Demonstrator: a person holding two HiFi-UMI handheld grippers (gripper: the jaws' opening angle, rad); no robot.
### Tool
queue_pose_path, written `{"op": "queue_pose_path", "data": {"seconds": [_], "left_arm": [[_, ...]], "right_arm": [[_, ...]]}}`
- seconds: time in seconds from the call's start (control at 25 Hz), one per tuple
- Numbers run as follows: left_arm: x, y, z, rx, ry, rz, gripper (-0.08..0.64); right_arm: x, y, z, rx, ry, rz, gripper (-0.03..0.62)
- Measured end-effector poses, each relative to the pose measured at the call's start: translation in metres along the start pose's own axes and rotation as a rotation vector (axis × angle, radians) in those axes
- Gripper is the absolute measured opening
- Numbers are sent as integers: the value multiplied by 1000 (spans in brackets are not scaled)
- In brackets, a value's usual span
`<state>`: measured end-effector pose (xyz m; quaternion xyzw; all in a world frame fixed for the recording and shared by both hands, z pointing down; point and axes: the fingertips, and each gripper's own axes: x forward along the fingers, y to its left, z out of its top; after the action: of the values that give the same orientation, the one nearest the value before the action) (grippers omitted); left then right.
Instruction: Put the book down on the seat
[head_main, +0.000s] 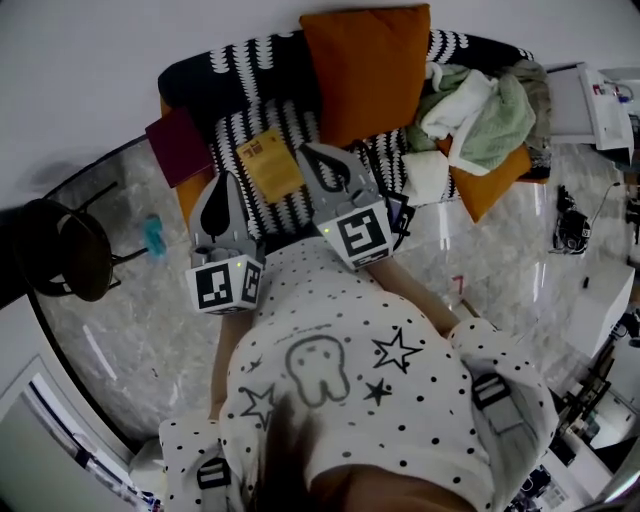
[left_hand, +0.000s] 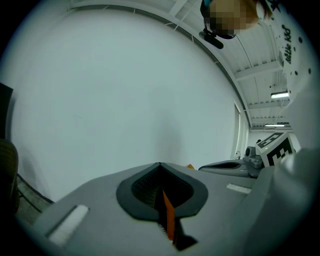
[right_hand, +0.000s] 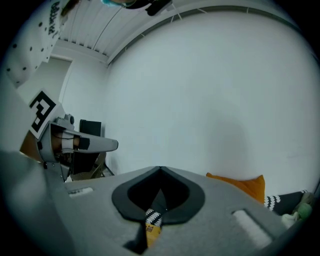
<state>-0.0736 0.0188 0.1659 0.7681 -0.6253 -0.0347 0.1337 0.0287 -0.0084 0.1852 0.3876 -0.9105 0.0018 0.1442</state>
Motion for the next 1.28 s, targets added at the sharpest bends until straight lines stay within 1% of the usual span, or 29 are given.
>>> {"op": "queue_pose_path", "data": {"seconds": [0.24, 0.6, 0.8, 1.04, 1.16, 1.28], "left_arm": [[15, 0, -4, 4, 17, -27, 2], [51, 13, 0, -5, 28, -4, 2], [64, 18, 0, -13, 44, -4, 2], [67, 10, -4, -10, 54, -33, 2], [62, 3, -2, -10, 43, -52, 2], [55, 2, -1, -8, 35, -46, 2]], "right_arm": [[13, -4, -1, 5, 7, 15, -5], [46, -25, 2, 19, 19, 38, -5], [56, -33, 4, 25, 34, 32, -5], [53, -36, -2, 40, 42, 25, -5], [47, -33, -2, 41, 38, 23, -5], [42, -28, -4, 39, 30, 29, -5]]}}
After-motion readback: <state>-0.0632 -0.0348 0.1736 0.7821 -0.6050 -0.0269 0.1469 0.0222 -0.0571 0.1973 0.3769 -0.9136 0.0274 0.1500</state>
